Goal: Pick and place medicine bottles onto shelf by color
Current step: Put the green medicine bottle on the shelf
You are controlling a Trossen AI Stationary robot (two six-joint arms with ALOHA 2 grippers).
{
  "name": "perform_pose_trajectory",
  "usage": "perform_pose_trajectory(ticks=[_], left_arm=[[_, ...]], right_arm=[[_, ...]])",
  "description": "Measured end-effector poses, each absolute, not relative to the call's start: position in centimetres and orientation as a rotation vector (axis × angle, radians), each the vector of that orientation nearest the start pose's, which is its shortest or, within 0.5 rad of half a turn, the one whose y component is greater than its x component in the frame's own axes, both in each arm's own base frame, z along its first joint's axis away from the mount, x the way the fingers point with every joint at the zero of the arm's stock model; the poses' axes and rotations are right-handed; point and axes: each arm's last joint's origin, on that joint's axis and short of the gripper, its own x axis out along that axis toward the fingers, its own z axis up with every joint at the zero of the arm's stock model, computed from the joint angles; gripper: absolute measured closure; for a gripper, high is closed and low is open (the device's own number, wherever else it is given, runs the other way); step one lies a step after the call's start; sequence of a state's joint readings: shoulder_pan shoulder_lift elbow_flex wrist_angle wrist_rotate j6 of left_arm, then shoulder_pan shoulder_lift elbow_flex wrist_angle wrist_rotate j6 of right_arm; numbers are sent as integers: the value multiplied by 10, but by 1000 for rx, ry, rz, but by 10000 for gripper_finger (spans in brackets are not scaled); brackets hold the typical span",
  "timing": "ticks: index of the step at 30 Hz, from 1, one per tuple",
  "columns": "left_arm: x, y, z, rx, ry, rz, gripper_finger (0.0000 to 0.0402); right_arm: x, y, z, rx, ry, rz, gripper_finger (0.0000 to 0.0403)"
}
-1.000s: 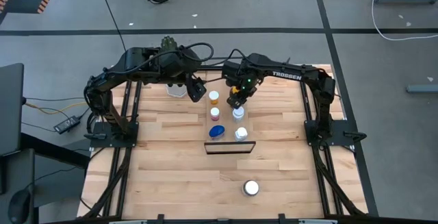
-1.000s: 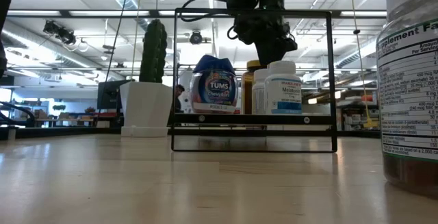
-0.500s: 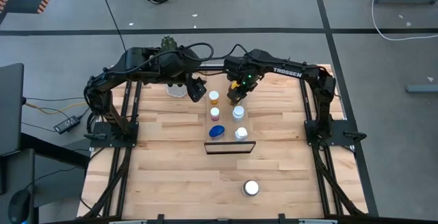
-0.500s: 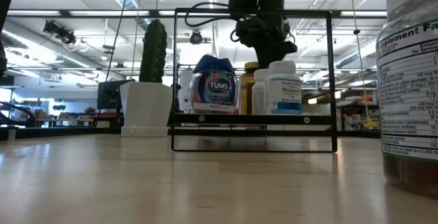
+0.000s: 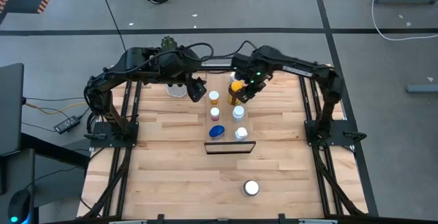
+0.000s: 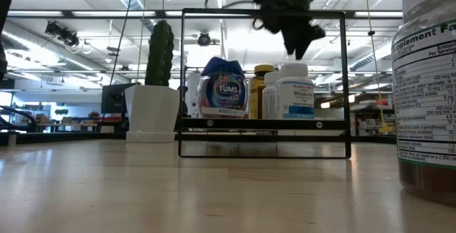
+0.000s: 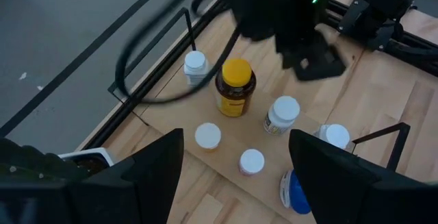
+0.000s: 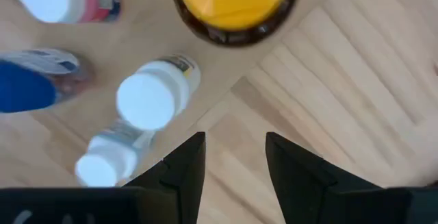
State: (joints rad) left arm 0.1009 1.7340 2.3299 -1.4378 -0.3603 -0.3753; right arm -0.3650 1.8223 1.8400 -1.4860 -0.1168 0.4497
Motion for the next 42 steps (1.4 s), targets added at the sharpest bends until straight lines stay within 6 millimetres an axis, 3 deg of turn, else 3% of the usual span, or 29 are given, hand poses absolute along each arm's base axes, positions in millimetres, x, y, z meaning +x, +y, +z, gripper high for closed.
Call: perform_pose_trajectory(ticks=[9,14,19,27,35,42], left_arm=[[295,39,482,-222,740,506,131],[297,37,483,-212,749,417,131],[300,28,485,-226,725,337,131],[320,-8,482,-205,669,212,131],[331,-37,472,-290,704,182,131],[331,-53,468,-347,722,182,131]], right_arm=[[278,-74,384,778,1212,-492,243],[267,-37,400,749,1198,-440,243],[259,5,403,687,1265,-364,243],[250,68,403,532,1309,-223,243],[232,115,403,497,1335,-170,243],[218,140,402,448,1308,-179,243]])
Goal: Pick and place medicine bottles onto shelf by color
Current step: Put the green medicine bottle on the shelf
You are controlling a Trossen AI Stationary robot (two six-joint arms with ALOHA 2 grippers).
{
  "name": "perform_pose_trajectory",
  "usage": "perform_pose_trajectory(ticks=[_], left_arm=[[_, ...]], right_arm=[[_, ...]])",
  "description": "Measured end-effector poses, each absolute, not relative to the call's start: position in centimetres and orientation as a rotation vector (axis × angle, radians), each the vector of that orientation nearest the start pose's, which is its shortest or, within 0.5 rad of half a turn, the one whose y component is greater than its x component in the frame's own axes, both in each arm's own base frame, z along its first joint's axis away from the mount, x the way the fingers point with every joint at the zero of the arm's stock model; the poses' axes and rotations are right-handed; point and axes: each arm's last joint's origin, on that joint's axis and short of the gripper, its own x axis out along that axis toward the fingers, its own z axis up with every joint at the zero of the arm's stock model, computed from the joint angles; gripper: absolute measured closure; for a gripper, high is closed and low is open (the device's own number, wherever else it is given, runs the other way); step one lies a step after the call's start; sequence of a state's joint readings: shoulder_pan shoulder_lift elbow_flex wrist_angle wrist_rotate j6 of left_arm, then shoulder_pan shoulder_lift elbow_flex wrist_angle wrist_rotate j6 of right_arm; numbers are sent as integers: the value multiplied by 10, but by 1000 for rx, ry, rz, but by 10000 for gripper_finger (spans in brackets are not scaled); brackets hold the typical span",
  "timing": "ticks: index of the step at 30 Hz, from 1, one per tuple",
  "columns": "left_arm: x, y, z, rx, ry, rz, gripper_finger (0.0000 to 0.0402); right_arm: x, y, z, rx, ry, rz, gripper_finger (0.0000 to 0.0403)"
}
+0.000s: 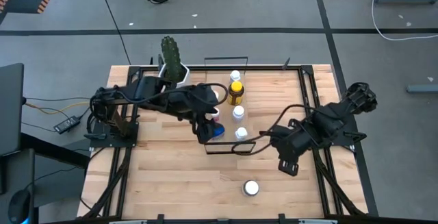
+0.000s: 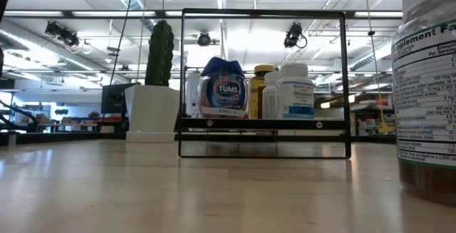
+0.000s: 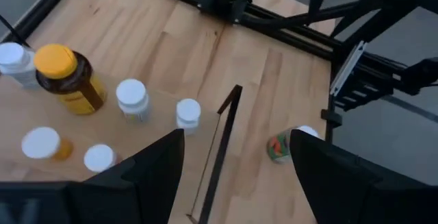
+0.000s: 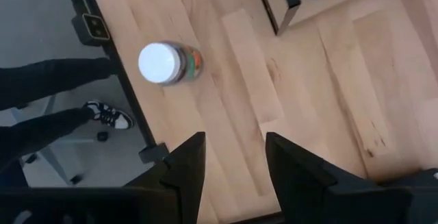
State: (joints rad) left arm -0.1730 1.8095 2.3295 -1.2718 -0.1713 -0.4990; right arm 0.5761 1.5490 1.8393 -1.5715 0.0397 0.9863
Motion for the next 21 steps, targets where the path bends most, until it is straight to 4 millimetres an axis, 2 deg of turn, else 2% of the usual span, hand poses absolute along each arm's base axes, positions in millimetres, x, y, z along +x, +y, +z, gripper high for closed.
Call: perform_pose_trajectory(ticks=[7,10,13,21], left_arm=[[330,-70,469,-392,708,152,131],[335,-80,470,-412,670,124,131],[346,-92,465,-413,648,99,131],[374,-125,437,-392,680,53,131]], right_arm=[[210,153,402,454,1326,-154,243],[205,161,403,487,1337,-147,243],[198,170,403,496,1346,-138,243],[183,188,403,536,1329,-161,243]])
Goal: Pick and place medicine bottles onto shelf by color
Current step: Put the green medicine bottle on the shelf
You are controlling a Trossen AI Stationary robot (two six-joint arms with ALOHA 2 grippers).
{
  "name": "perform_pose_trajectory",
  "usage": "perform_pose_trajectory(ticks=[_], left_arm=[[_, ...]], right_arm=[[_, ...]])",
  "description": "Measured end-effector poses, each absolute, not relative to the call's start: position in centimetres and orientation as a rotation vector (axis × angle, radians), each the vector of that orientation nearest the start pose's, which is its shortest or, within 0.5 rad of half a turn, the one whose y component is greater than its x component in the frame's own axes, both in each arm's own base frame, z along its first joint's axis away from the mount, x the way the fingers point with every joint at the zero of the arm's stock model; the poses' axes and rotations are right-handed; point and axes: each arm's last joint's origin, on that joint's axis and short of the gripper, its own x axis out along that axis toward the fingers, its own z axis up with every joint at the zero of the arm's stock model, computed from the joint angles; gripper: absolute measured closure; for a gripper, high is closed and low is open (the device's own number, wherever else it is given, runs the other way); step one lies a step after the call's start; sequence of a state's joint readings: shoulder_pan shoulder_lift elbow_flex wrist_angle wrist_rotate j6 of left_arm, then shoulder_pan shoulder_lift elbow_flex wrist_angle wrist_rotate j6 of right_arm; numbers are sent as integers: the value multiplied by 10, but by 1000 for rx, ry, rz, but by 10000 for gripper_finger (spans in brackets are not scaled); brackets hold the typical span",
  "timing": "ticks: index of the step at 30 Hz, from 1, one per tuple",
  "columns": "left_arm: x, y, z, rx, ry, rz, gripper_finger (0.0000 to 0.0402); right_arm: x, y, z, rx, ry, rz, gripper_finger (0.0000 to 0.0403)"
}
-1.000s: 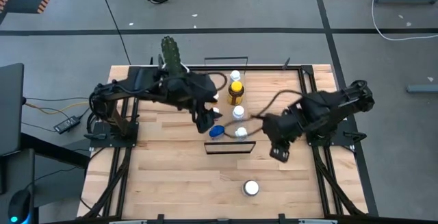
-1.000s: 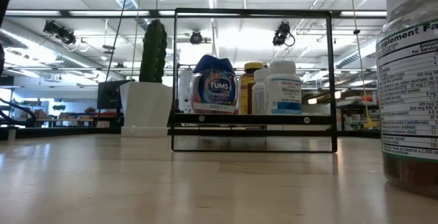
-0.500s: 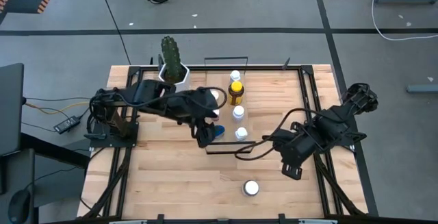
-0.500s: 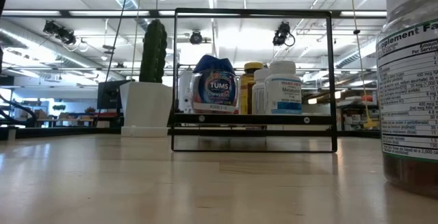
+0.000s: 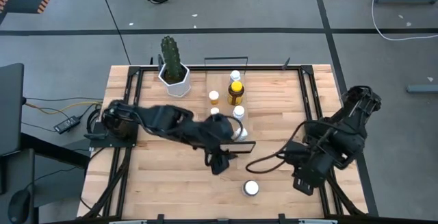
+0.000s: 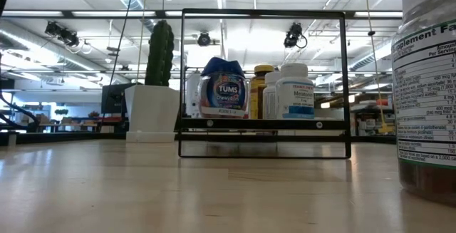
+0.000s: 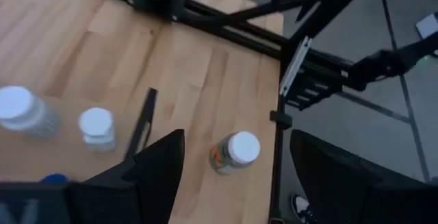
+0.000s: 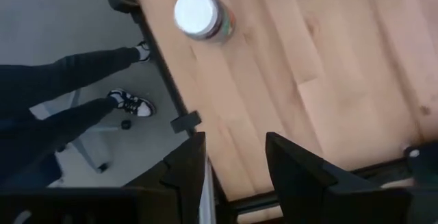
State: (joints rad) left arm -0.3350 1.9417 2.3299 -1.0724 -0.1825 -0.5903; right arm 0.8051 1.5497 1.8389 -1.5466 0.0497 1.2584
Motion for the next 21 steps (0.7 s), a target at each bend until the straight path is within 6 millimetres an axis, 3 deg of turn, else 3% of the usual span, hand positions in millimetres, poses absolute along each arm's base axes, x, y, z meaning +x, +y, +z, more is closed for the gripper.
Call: perform_pose_trajectory(ticks=[10,21], left_arm=[[400,-150,414,-388,660,15,131],[432,-179,372,-295,672,-48,131]], right_arm=[[160,208,403,592,1350,-172,243],[142,221,403,620,1350,-184,243]])
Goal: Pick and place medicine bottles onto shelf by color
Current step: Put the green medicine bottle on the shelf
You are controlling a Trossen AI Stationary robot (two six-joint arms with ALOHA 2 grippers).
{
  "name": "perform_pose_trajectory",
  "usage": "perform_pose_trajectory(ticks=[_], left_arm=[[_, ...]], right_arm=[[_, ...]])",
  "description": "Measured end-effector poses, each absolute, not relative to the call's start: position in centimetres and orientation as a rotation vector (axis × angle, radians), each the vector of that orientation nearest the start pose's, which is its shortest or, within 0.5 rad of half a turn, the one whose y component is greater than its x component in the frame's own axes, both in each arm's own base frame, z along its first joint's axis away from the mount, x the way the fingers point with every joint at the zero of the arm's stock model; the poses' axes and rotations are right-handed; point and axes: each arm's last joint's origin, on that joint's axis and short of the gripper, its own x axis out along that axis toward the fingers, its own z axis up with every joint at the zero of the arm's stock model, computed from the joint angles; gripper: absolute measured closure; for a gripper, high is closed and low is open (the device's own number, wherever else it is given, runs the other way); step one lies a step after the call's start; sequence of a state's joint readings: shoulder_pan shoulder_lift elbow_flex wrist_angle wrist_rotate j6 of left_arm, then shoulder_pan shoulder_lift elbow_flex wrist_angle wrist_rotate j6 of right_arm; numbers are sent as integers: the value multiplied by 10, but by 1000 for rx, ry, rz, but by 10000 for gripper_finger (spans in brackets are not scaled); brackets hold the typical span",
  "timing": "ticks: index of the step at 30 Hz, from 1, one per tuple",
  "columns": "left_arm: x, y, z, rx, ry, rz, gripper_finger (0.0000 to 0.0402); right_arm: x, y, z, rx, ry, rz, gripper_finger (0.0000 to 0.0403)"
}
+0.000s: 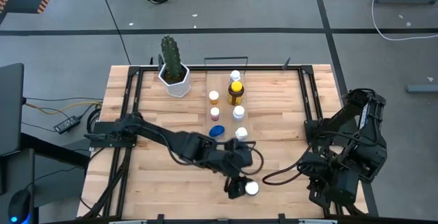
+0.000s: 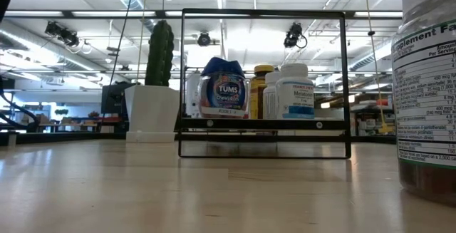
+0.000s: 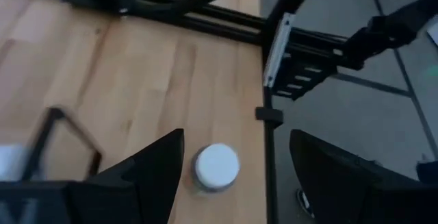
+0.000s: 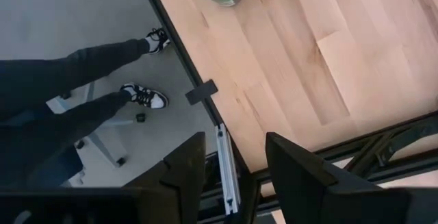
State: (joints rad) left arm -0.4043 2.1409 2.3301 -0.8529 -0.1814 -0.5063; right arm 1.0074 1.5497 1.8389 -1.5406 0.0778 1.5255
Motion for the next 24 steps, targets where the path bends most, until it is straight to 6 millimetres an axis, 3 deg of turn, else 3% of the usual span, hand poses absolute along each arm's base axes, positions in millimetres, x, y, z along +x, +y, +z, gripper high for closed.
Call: perform_pose_trajectory(ticks=[15,24], left_arm=[[464,-212,305,-83,729,-175,127],[470,-221,285,-68,756,-178,59]], right_arm=[[136,226,404,610,1306,-177,243],[137,225,404,610,1244,-198,243]])
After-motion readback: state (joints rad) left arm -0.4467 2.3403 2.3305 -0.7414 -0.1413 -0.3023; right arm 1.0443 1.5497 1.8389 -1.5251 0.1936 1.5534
